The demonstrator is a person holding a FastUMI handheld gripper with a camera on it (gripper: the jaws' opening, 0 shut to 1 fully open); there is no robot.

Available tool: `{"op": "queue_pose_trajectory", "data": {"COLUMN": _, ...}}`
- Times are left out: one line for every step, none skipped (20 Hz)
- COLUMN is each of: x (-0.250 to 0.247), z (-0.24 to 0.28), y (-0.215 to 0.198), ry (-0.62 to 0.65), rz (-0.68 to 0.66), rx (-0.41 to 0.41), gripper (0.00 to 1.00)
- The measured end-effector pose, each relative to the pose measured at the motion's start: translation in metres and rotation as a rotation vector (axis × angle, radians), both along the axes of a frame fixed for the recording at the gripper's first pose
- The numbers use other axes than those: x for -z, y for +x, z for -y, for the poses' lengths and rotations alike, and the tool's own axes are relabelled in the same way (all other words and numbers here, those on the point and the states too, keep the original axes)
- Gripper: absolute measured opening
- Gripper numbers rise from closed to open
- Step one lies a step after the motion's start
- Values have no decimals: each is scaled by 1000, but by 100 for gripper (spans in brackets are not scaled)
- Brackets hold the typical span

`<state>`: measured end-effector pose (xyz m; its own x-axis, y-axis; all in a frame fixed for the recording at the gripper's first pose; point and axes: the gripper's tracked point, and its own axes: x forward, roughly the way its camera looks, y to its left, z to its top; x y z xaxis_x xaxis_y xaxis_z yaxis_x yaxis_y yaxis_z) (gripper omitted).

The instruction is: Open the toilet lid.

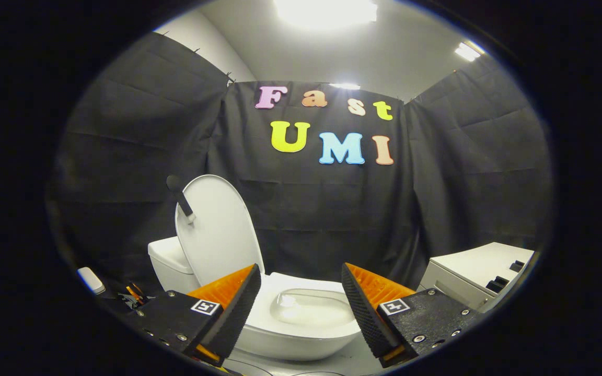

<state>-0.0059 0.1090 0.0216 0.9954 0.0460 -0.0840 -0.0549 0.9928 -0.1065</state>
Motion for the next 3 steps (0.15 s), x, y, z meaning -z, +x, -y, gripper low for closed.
{"op": "queue_pose_trajectory", "data": {"x": 3, "z": 0, "y": 0, "ry": -8, "rz": -5, "rx": -1, "gripper": 95}}
{"op": "queue_pose_trajectory", "data": {"x": 4, "z": -1, "y": 1, "ry": -15, "rz": -9, "rx": -1, "gripper": 95}}
{"op": "queue_pose_trajectory", "data": {"x": 6, "z": 0, "y": 0, "ry": -20, "rz": -14, "rx": -1, "gripper": 95}}
